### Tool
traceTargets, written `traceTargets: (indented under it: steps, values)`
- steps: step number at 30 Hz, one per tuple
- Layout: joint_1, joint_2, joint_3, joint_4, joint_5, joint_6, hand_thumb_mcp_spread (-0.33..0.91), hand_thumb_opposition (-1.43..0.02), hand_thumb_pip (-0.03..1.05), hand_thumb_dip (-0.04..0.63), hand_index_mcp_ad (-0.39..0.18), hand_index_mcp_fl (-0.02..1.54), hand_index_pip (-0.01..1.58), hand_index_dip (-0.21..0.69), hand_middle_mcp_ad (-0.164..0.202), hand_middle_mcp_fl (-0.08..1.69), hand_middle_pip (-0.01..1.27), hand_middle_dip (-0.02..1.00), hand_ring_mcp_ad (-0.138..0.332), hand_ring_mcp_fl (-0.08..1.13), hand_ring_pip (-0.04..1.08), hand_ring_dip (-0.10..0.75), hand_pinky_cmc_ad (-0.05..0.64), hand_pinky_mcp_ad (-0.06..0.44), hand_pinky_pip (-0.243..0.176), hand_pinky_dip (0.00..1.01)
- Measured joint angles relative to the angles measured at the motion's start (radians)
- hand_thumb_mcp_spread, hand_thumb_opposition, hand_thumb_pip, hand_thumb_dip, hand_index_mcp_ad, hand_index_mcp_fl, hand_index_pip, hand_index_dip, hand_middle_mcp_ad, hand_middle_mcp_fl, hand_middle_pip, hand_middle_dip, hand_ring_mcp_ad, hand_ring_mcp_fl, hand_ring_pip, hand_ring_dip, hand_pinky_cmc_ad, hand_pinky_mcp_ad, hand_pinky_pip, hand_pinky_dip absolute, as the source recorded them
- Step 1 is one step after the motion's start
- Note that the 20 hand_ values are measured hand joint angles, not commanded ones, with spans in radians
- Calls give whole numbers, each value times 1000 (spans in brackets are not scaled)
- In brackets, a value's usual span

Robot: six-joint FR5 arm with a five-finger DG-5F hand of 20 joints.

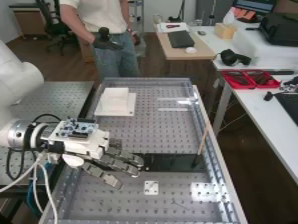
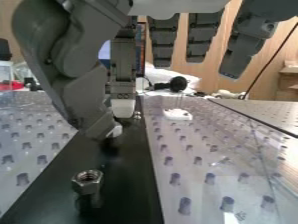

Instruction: Grab the larger nut and place it in the white container

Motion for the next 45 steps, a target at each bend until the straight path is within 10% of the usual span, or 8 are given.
traceTargets:
  steps: [45]
  values:
    - [2, -23, 9, 1, -3, -3, 354, -864, 768, 241, -122, 3, 1553, 148, 77, 2, 134, 188, 145, 0, 112, 86, 346, 284, -91, 421]
